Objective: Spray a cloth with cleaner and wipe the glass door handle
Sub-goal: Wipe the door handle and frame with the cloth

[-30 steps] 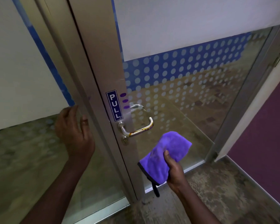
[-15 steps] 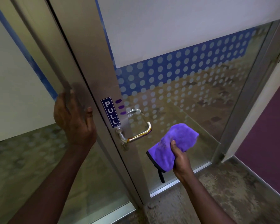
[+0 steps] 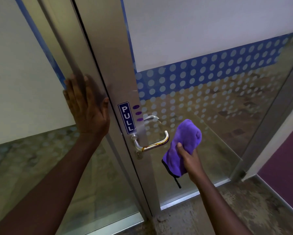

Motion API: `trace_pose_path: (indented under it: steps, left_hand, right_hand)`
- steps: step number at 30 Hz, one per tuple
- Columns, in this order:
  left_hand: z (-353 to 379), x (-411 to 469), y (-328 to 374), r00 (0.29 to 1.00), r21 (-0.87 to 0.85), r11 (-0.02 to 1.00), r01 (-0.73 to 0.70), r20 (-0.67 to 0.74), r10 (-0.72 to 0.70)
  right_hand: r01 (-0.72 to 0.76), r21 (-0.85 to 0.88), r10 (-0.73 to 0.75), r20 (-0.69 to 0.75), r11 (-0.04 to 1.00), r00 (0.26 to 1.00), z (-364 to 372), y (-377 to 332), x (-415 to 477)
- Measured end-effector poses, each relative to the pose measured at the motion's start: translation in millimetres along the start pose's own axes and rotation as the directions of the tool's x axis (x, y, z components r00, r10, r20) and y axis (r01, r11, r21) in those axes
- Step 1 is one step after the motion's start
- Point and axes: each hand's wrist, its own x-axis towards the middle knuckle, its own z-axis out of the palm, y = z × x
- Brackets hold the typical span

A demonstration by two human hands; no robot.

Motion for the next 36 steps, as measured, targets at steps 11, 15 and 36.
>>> trace_pose_path:
  steps: [11, 15, 36]
  left_hand:
    - [16.5, -0.4, -7.1, 0.998, 0.17, 0.984, -0.05, -0.028, 0.056]
    - [17.4, -1.3, -7.2, 0.997, 0.174, 0.983, -0.056, -0.037, 0.064]
    - [21.8, -3.6, -12.3, 0.995, 0.191, 0.979, -0.077, -0.05, 0.088]
  right_hand:
    - [0.199, -0.293, -0.184, 0.077, 0.935, 0.98, 14.3, -12.5, 18.2]
    - [0.194, -0.299, -0.19, 0.041, 0.934, 0.981, 29.0, -4.5, 12.5]
    - [0.124, -0.467, -0.293, -0.309, 0.876, 0.905, 109.1, 16.6, -40.3]
